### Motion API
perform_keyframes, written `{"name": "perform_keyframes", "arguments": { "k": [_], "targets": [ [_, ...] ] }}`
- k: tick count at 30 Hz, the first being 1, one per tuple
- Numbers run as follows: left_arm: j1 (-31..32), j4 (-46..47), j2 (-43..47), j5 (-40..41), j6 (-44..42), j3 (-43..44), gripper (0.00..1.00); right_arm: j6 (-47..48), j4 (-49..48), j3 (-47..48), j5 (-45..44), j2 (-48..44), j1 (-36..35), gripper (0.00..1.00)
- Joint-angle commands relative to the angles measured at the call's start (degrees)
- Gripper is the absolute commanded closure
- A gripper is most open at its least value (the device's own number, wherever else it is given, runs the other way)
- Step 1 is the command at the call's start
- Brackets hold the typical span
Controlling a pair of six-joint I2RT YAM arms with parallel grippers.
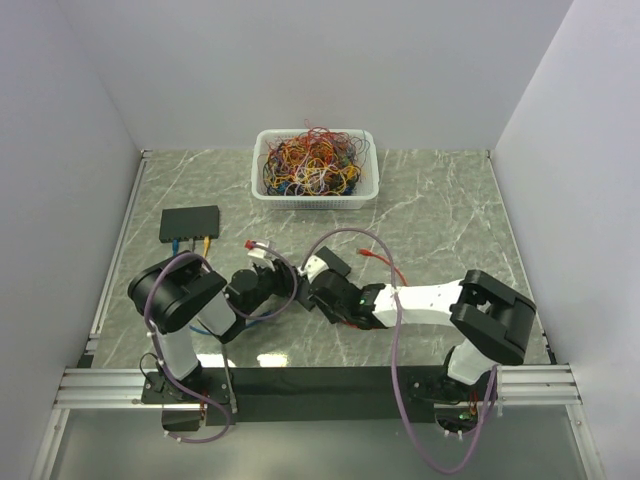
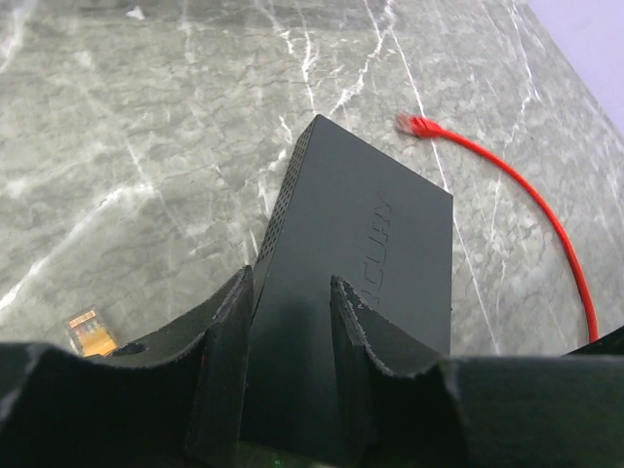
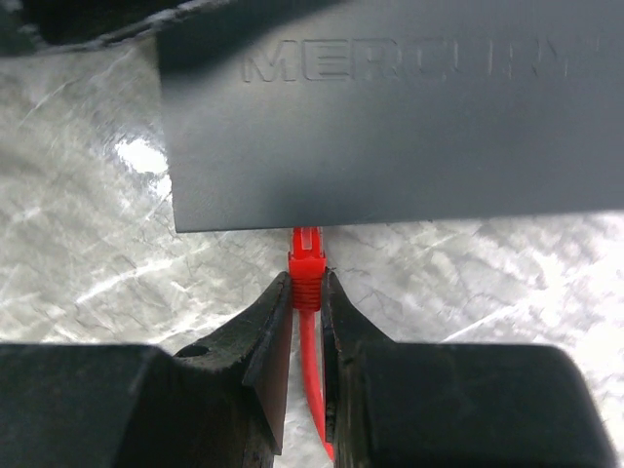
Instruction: Insert the plug into the switch port
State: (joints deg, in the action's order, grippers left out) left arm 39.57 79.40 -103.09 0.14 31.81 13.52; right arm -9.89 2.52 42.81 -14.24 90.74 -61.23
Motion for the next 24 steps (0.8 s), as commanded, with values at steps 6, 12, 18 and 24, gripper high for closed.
{"name": "perform_keyframes", "arguments": {
  "k": [6,12,18,24],
  "targets": [
    [8.85,-4.42,-3.44,-32.75,4.4,2.21,0.61,9.45,-39.77,10.27,1.15,3.91,0.94,1.0],
    [9.12,-3.11,-3.0,-32.93,5.01,1.34,0.61,8.57,-37.69,15.73,-3.94,7.96,0.94,1.0],
    [8.94,-5.12,-0.89,-29.68,5.63,0.46,0.61,5.59,-35.31,12.4,-5.89,7.35,1.03,1.0],
    [8.68,-13.7,2.79,-21.95,6.16,1.86,0.58,1.55,-31.89,7.65,-7.82,5.77,0.94,0.91]
  ]
}}
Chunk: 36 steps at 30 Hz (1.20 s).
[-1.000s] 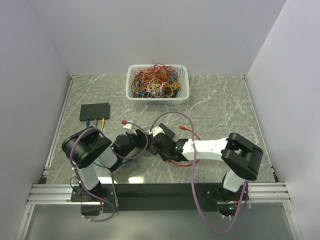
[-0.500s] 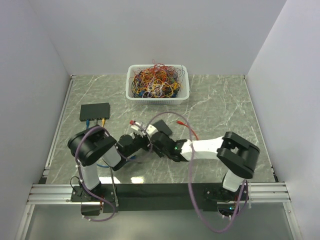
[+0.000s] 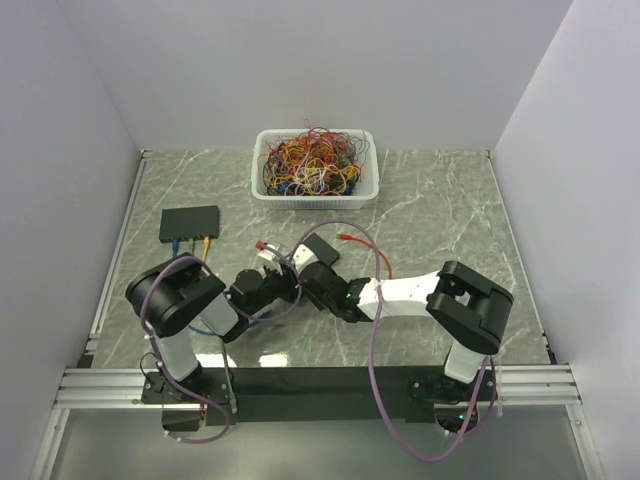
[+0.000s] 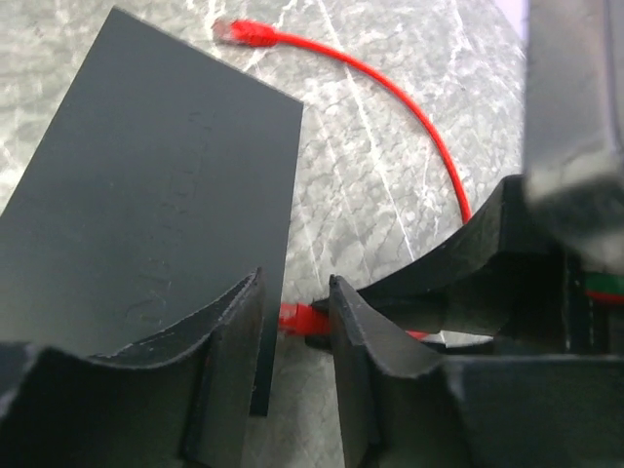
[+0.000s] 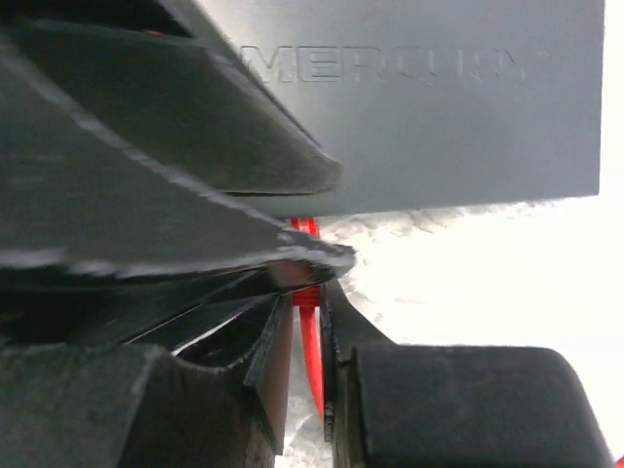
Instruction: Insert the plug into the switch port
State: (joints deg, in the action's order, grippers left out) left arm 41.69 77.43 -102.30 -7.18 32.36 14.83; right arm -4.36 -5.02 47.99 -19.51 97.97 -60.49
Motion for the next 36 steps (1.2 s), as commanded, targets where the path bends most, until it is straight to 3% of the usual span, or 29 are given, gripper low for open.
{"name": "perform_keyframes", "arguments": {
  "k": [1,2,3,5,8,16,26,36],
  "targets": [
    [6.56,-13.95,2.89,-12.88,5.78,0.99,0.56,-4.6,-24.08,1.77,-2.64,-1.99,0.2,0.83],
    [6.65,-16.84,3.94,-8.86,5.79,1.51,0.55,-5.56,-23.99,0.02,-3.25,-2.43,0.2,0.67],
    [6.56,-21.22,5.69,-7.25,5.79,2.74,0.55,-6.09,-24.25,-1.04,-3.6,-3.05,0.11,0.6],
    [6.56,-26.08,7.46,-1.38,6.4,3.97,0.53,-7.15,-24.08,-3.41,-4.57,-4.72,0.2,0.5],
    [6.56,-34.34,10.27,4.26,7.54,6.96,0.5,-7.85,-22.41,-4.3,-5.89,-6.83,0.11,0.45],
    [6.56,-49.46,13.79,16.48,9.12,16.45,0.47,-9.44,-18.72,-7.99,-5.81,-15.35,-1.3,0.39],
    [4.63,-60.81,15.64,21.07,6.93,25.24,0.46,-13.22,-10.73,-13.09,-7.82,-27.03,-4.28,0.38],
    [1.29,-70.83,28.45,25.88,5.52,27.97,0.46,-16.2,-0.1,-15.82,-7.21,-43.02,-7.62,0.38]
  ]
}}
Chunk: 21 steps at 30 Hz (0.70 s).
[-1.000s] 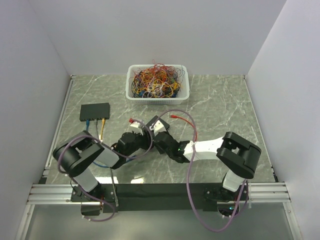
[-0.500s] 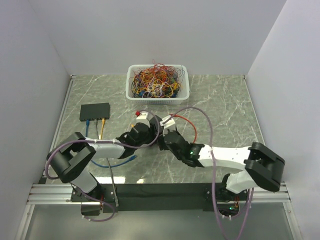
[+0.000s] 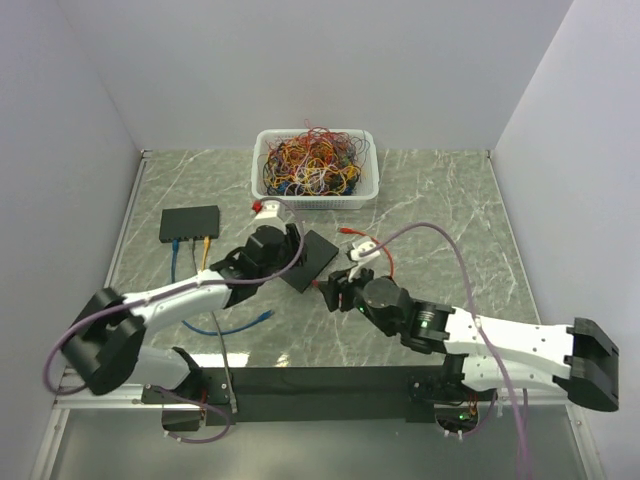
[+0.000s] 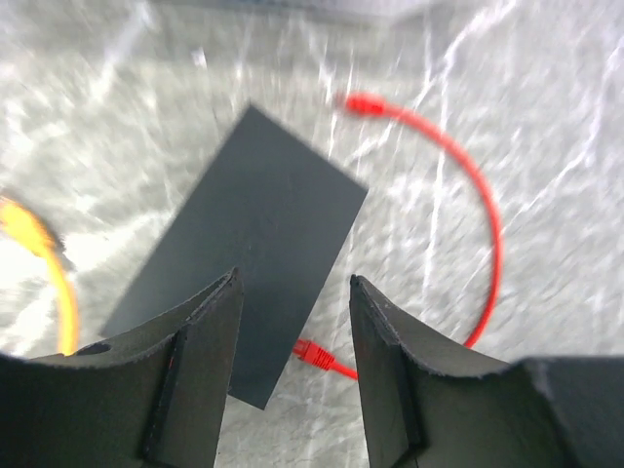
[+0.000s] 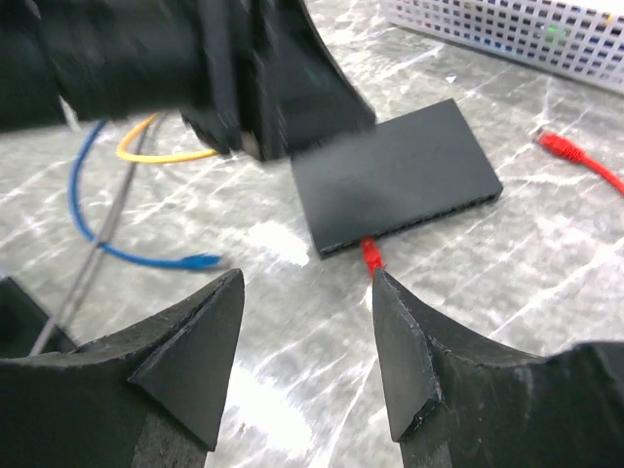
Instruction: Insert the plug into the switch port
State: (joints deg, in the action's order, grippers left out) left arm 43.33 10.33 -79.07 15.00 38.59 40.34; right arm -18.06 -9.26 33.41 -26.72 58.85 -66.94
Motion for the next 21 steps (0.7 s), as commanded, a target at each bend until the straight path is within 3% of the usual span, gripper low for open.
{"name": "perform_keyframes", "arguments": {
  "k": [1,3,12,19,21],
  "targets": [
    [-0.44,-6.17,6.46,4.76,-0.71,2.55,0.46,-4.24,5.2,-1.68,-0.09,-4.88,-1.35,0.38],
    [-0.7,-8.99,9.7,7.74,-0.27,2.55,0.47,-5.75,7.76,-2.38,0.26,-7.5,-1.97,0.38],
    [-2.11,-24.02,26.23,36.92,9.13,-5.7,0.45,-11.29,10.31,-8.09,6.67,-17.53,-3.02,0.38],
    [-2.29,-39.47,39.42,39.22,10.55,-5.19,0.39,-12.17,13.3,-7.3,16.43,-16.05,-4.07,0.39],
    [-0.54,-43.98,43.72,39.58,16.51,-3.25,0.33,-11.91,12.16,-8.18,18.62,-16.74,-4.52,0.39]
  ]
}}
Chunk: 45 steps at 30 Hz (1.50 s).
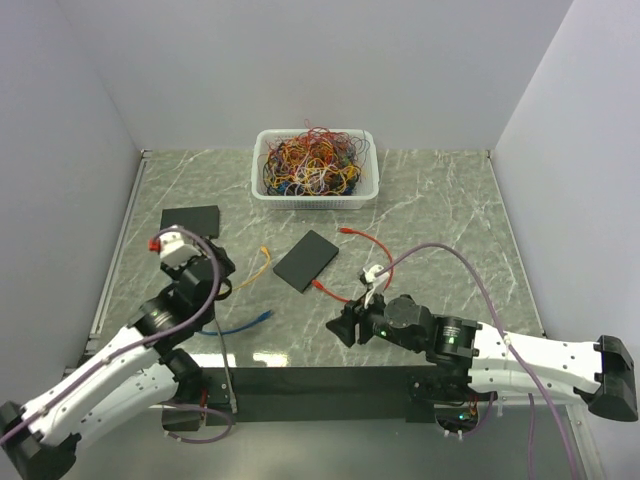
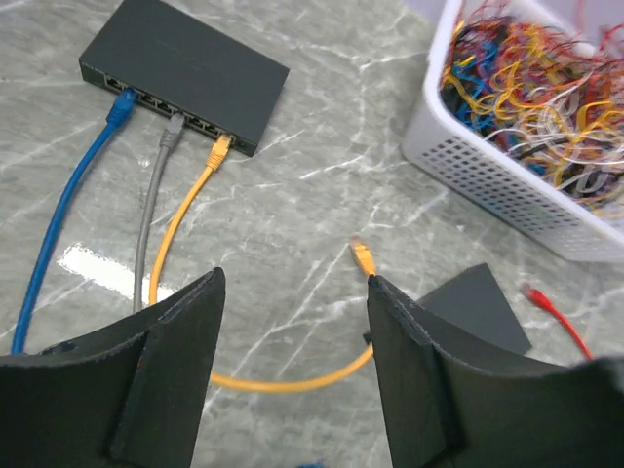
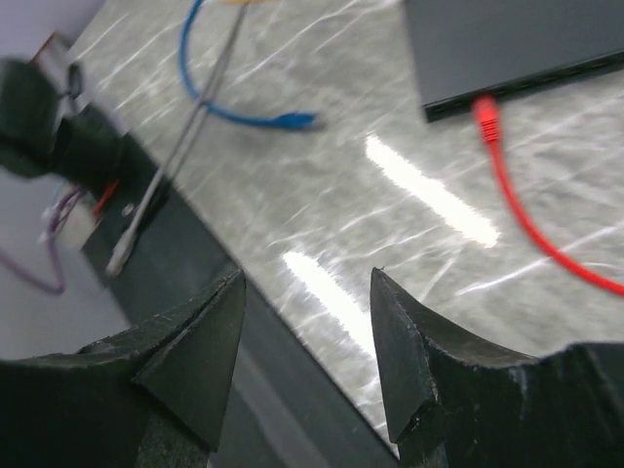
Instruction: Insert the plug into the switch port
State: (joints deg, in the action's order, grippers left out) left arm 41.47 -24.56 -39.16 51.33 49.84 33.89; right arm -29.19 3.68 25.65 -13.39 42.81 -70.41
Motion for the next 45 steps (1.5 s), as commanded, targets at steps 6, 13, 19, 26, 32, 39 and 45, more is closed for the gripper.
{"name": "perform_keyframes", "arguments": {
  "k": [6,13,19,26,32,39,45],
  "targets": [
    [1.24,-12.51,11.47,-4.13,1.92,11.0,0.25,0.1,-1.84,-2.1,7.06,-3.52,-1.75,0.39],
    [1.24,-41.16,3.83,-10.61,11.05,32.08,0.19,0.89,4.92,4.04,5.66,-3.96,-2.01,0.39],
    [1.33,-50.22,3.82,-23.63,14.49,35.72,0.06,0.8,8.01,7.22,5.04,-4.22,-2.01,0.39],
    [1.24,-54.02,12.42,-26.64,13.79,40.72,0.01,0.27,11.42,8.98,5.04,-3.7,-2.1,0.39],
    [1.33,-54.11,16.91,-23.04,10.45,44.51,0.01,-0.08,15.12,10.3,2.14,-5.97,-2.01,0.39],
    [1.24,-54.11,17.8,-20.31,9.04,43.1,0.01,-1.48,15.65,9.07,1.26,-7.91,-2.1,0.39],
    [1.33,-54.11,19.03,-17.67,8.95,42.4,0.01,-1.13,16.18,9.33,0.47,-7.12,-2.01,0.39]
  ]
}}
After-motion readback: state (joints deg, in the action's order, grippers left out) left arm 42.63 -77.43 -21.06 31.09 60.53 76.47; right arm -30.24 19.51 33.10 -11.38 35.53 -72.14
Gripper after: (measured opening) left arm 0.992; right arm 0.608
